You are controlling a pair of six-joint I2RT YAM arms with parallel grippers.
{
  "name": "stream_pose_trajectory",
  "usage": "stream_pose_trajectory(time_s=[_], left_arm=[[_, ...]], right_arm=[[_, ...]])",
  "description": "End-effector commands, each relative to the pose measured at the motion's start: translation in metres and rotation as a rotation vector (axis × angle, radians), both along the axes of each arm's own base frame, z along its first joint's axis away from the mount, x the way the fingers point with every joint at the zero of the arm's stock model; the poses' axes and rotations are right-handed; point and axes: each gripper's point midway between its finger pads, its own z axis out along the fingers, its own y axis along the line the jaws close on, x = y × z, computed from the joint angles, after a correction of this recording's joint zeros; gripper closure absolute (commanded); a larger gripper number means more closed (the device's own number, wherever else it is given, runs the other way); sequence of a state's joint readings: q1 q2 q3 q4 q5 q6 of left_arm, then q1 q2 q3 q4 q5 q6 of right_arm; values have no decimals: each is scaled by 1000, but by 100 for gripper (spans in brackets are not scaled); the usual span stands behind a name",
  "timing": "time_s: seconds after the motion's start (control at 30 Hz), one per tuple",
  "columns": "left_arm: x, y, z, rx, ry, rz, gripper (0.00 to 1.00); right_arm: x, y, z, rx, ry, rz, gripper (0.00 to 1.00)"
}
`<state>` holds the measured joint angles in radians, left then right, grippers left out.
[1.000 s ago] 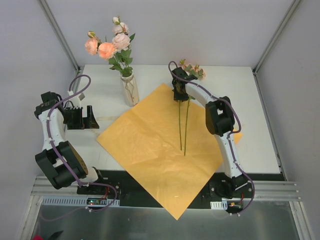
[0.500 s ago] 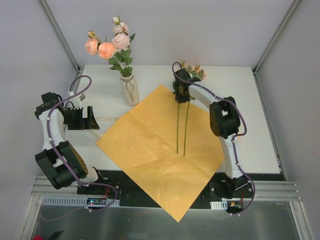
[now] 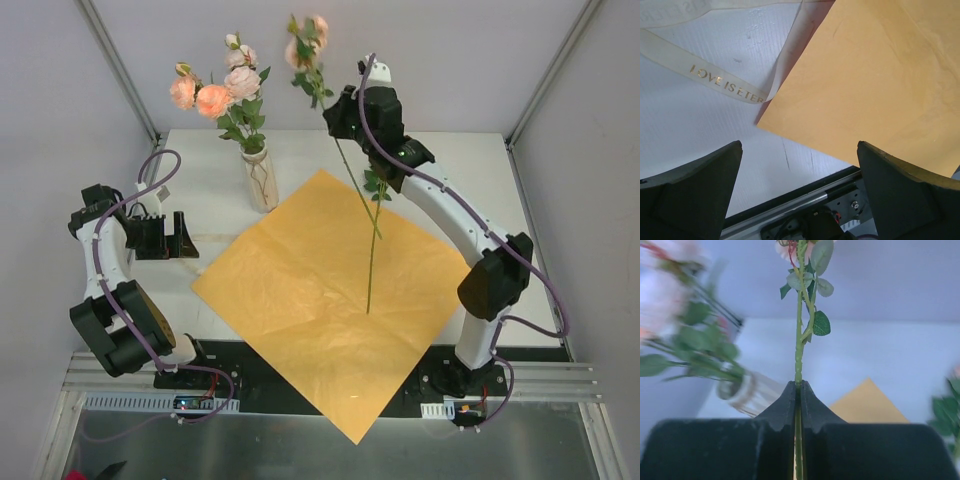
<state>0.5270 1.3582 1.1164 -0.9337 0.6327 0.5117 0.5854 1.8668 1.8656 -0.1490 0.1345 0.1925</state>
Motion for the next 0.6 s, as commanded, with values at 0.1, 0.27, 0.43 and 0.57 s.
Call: stream_pose_trajectory(time_s=[0.1, 0.27, 0.43, 0.57], left_arm=[[4, -4, 14, -112, -5, 30, 1], [1, -1, 13, -95, -8, 31, 1], [1, 3, 16, -97, -15, 41, 1], [-1, 3, 21, -98, -19, 42, 1]], right_arm=[[-51, 47, 183, 247, -516, 142, 99], [-89, 56, 232, 333, -719, 180, 99], [-127, 67, 269, 519, -1045, 238, 99], [-134, 73, 303, 574, -1158, 226, 99]])
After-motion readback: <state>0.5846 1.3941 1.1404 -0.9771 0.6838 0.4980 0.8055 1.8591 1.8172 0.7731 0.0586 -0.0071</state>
